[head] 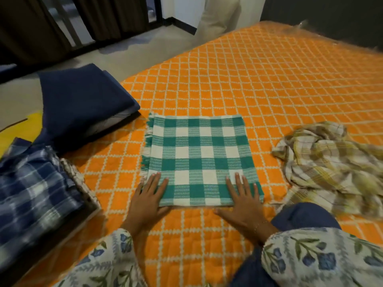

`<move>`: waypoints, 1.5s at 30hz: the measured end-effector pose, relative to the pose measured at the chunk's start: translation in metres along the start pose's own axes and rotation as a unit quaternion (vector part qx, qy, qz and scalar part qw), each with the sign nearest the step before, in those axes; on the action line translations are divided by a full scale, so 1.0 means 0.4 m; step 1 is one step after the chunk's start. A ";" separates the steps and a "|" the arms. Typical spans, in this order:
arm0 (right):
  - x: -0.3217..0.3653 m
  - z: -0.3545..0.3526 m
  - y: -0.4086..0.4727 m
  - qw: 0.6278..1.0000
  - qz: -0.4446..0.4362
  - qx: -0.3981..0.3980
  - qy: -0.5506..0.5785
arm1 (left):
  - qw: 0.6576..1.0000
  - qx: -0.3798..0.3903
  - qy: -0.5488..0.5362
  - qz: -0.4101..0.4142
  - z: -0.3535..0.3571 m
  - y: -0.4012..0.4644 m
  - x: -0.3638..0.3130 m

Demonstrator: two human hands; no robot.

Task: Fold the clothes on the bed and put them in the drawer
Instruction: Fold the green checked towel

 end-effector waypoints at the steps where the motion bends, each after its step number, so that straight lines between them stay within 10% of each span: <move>1: -0.008 -0.005 0.000 1.000 0.000 -0.011 -0.012 | 1.000 0.001 0.019 0.005 -0.007 -0.004 0.013; 8: -0.027 -0.124 0.001 0.995 0.043 0.010 -0.089 | 0.998 -0.023 0.052 0.026 -0.135 0.000 0.016; 11: -0.066 -0.200 0.024 0.996 0.055 0.072 -0.025 | 0.985 0.097 -0.144 -0.016 -0.176 -0.001 0.058; 15: -0.163 -0.286 0.056 0.961 0.087 0.156 0.212 | 0.876 0.122 -0.458 -0.088 -0.257 -0.019 0.110; 20: -0.206 -0.364 0.137 0.818 0.152 0.047 0.553 | 0.769 -0.023 -0.606 -0.201 -0.287 0.045 0.159; 27: -0.175 -0.350 0.406 0.790 0.175 -0.103 0.579 | 0.703 -0.200 -0.599 -0.326 -0.300 0.286 0.203; 32: -0.129 -0.210 0.413 0.866 0.190 -0.144 0.439 | 0.864 -0.112 -0.294 -0.392 -0.149 0.313 0.165; 36: -0.136 -0.099 0.348 0.935 0.250 -0.125 0.218 | 0.905 -0.077 -0.186 -0.375 -0.064 0.273 0.103; 40: -0.138 -0.082 0.355 0.950 0.264 -0.115 0.123 | 0.859 -0.106 -0.215 -0.454 -0.076 0.274 0.113; 45: -0.161 -0.096 0.425 0.915 0.279 -0.066 0.284 | 0.727 -0.123 -0.484 -0.471 -0.076 0.271 0.178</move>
Point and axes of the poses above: each hand's wrist, its own y-axis towards the middle knuckle, its own z-axis out of the palm, x = y × z, the point moved 4 cm from there along y, towards the middle knuckle, and after that the axes turned 6 degrees about -x, right-handed, at the moved point
